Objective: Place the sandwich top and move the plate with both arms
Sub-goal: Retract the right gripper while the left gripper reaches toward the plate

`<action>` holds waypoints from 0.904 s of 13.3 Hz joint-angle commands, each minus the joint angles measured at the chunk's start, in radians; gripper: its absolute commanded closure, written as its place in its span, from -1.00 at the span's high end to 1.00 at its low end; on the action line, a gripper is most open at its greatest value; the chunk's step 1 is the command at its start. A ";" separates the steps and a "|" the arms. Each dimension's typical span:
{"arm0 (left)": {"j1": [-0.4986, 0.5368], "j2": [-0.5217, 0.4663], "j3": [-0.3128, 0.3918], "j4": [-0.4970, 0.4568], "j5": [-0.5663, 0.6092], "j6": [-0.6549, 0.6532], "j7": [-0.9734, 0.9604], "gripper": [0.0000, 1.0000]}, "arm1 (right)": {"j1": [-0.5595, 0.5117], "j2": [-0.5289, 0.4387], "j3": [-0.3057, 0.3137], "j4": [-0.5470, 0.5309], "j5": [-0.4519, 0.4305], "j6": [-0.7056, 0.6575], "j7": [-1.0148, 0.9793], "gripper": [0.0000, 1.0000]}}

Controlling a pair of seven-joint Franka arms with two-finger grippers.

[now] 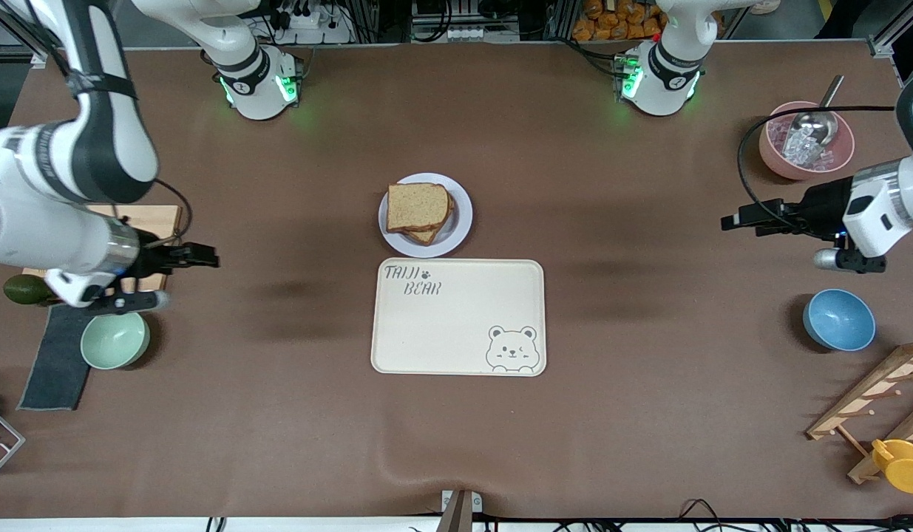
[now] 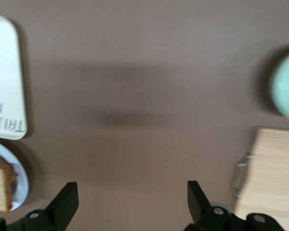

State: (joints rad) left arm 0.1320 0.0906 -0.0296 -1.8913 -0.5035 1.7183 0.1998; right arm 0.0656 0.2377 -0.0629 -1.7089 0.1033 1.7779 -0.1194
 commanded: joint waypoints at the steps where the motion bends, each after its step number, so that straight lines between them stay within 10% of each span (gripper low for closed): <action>1: 0.001 -0.018 -0.009 -0.090 -0.090 0.073 0.036 1.00 | -0.079 -0.004 0.040 0.067 -0.045 -0.037 -0.008 1.00; 12: -0.005 0.101 -0.145 -0.255 -0.426 0.314 0.229 1.00 | -0.181 -0.248 0.060 0.192 -0.082 -0.192 -0.098 1.00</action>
State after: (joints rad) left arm 0.1221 0.1933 -0.1612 -2.1060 -0.8577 1.9993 0.3773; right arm -0.0905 0.0117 -0.0273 -1.5256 0.0422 1.6053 -0.2166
